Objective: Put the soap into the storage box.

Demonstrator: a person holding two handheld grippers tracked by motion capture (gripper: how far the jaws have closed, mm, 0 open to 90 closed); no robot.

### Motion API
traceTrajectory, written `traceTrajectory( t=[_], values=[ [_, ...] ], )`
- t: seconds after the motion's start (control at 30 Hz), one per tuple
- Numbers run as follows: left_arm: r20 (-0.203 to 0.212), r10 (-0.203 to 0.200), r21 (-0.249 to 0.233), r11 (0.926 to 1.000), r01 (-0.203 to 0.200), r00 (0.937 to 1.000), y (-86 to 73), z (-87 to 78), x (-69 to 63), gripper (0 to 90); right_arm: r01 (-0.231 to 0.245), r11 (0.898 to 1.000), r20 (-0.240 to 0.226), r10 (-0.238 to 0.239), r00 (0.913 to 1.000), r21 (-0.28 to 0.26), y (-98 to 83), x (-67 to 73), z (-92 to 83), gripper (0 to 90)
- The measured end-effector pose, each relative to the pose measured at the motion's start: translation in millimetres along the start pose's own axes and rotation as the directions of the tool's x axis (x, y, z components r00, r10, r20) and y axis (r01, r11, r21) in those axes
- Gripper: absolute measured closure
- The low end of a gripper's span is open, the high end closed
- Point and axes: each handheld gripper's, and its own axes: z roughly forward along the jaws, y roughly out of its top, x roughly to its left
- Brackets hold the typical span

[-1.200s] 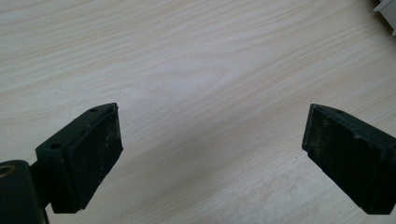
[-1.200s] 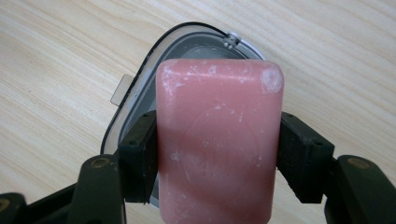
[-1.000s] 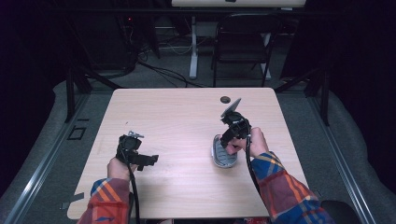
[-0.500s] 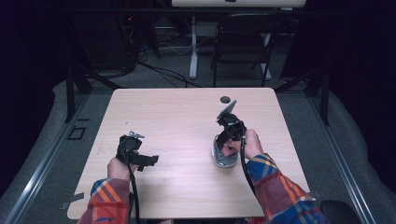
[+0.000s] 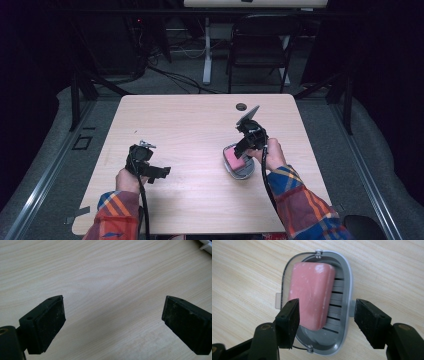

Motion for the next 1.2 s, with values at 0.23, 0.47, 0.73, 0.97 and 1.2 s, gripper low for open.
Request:
traceTrajectory(
  t=[0.23,0.47,0.73,0.97,1.2],
  values=[
    [0.0,0.0,0.0,1.0,0.0,1.0,0.0,-0.1,-0.2,4.6,0.013,1.0,-0.009,-0.013,0.9999,-0.027,-6.8,-5.7,-8.2,34.3],
    [0.002,0.005,-0.001,1.0,-0.005,1.0,0.2,0.0,-0.4,4.5,0.055,0.998,-0.004,-0.055,0.9985,-0.032,-17.4,-18.3,-20.9,28.4],
    [0.003,0.003,-0.002,1.0,-0.003,1.0,0.2,0.3,-0.8,4.4,0.09,0.994,-0.001,-0.09,0.9959,-0.064,-34.5,-31.9,-36.5,17.7],
    [0.003,0.004,0.0,1.0,-0.004,1.0,0.3,0.5,-1.2,4.3,0.115,0.991,0.009,-0.115,0.9933,-0.063,-50.0,-43.9,-43.7,13.7],
    [0.004,0.005,0.0,1.0,-0.005,1.0,0.2,0.6,-1.3,4.3,0.123,0.991,0.023,-0.121,0.9923,-0.062,-67.3,-57.0,-43.9,9.6]
  ],
)
